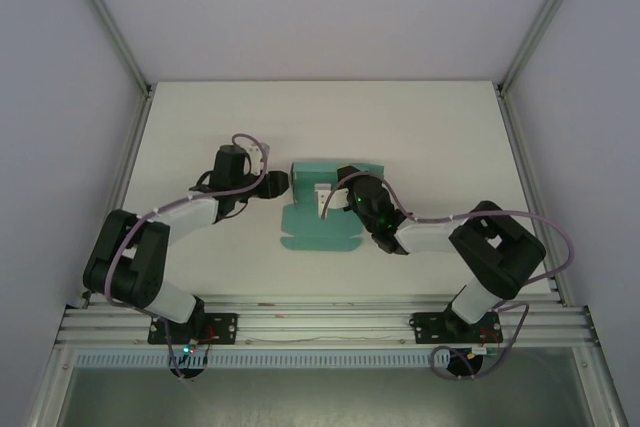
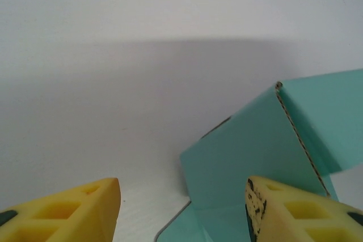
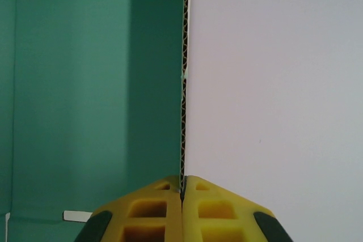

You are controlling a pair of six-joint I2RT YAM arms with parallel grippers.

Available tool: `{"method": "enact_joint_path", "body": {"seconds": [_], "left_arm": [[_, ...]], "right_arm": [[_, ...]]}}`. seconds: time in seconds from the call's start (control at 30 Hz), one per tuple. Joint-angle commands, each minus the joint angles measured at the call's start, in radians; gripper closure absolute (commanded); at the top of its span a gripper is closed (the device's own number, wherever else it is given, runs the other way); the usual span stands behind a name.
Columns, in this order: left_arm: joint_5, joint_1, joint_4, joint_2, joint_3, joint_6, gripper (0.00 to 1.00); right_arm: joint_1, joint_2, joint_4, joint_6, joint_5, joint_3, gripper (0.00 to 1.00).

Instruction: Assemble paper box

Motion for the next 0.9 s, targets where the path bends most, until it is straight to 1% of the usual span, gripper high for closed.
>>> {"method": "enact_joint_path", "body": {"seconds": [0.0,0.2,0.33,0.5,0.6,0.7,0.87], "left_arm": [[-0.038,-0.026,0.091,-0.04,-0.055,0.033,0.41],[-0.019,-0.048,0.238,-0.056,-0.138,0.085,0.41],[-0.084,-0.066,0.276,-0.027,-0.141,0.1,0.42],[-0.115,-0.097,0.323,0.027,-0.121,0.115,0.42],[-0.143,-0.12,0.325,0.061,-0.102,0.131,0.43],[-0.193,-0.14,0.345,0.081,-0.097,0.142,0.48],[-0.252,-0.17,0.395,0.091,-0.108,0.165,0.48]], "right_arm": [[0.004,-0.02,0.017,0.006,0.024,0.01,1.0],[0.003,-0.017,0.01,0.011,0.008,0.007,1.0],[0.004,-0.02,0.011,0.016,0.0,0.007,1.0],[0.004,-0.014,-0.024,0.027,-0.022,0.011,1.0],[0.005,-0.011,-0.022,0.017,-0.025,0.008,1.0],[0.005,-0.011,-0.032,0.006,-0.034,0.005,1.0],[0.006,0.003,-0.078,0.008,-0.041,0.015,1.0]]}}
